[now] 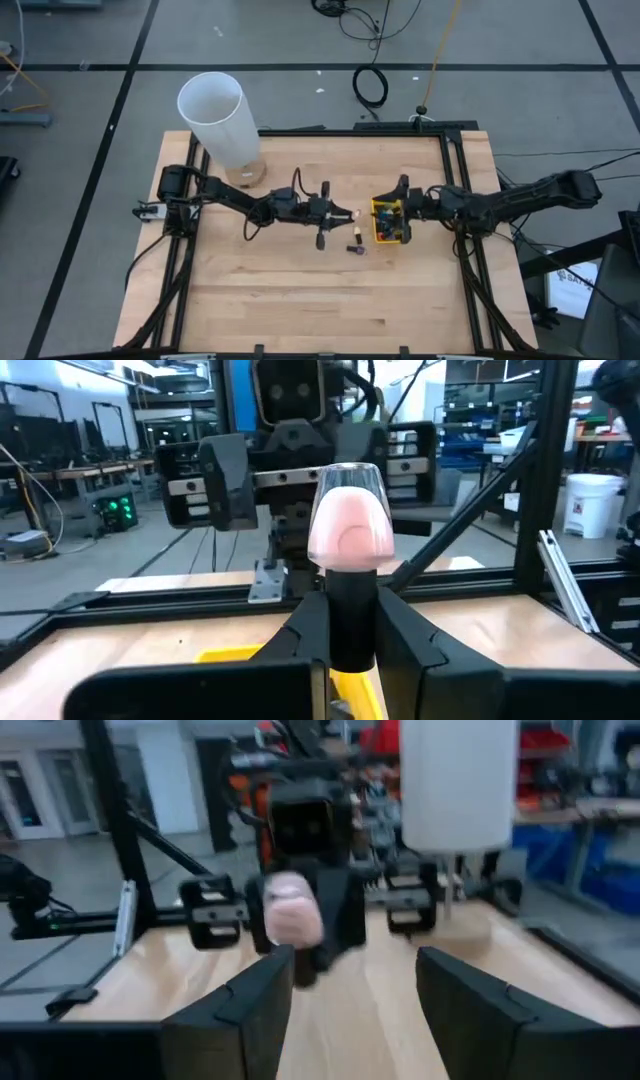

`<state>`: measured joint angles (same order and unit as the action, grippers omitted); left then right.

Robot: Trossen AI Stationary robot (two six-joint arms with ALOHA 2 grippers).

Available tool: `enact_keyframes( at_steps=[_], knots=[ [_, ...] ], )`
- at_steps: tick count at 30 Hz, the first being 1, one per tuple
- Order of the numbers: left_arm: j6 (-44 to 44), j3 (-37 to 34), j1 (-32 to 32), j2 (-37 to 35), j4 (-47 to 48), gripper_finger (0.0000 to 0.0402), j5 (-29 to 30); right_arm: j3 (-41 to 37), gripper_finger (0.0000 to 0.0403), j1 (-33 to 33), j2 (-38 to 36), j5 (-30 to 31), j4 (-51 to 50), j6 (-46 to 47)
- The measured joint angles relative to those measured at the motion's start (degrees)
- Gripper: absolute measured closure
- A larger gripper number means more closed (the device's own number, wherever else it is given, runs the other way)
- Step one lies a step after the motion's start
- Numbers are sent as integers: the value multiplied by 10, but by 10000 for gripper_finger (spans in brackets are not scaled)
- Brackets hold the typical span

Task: Pick & Place Nail Polish
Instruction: Put the light pink nail polish into the yellow bin

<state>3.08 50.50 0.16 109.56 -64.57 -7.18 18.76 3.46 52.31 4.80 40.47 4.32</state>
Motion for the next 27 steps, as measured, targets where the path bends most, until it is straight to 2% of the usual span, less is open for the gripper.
enact_keyframes(
  at_steps=[5,8,12,21,27],
  knots=[
    [0,0,1,0,1,366,4,0,146,0,83,-35,111,-20],
    [2,4,2,0,0,366,10,0,111,0,134,-34,176,-18],
    [13,4,2,0,1,366,13,17,94,0,187,-29,226,-5],
    [12,4,2,0,1,366,13,67,131,0,252,-19,231,-9],
    [12,4,2,0,1,366,13,67,188,0,254,-19,230,-9]
  ],
)
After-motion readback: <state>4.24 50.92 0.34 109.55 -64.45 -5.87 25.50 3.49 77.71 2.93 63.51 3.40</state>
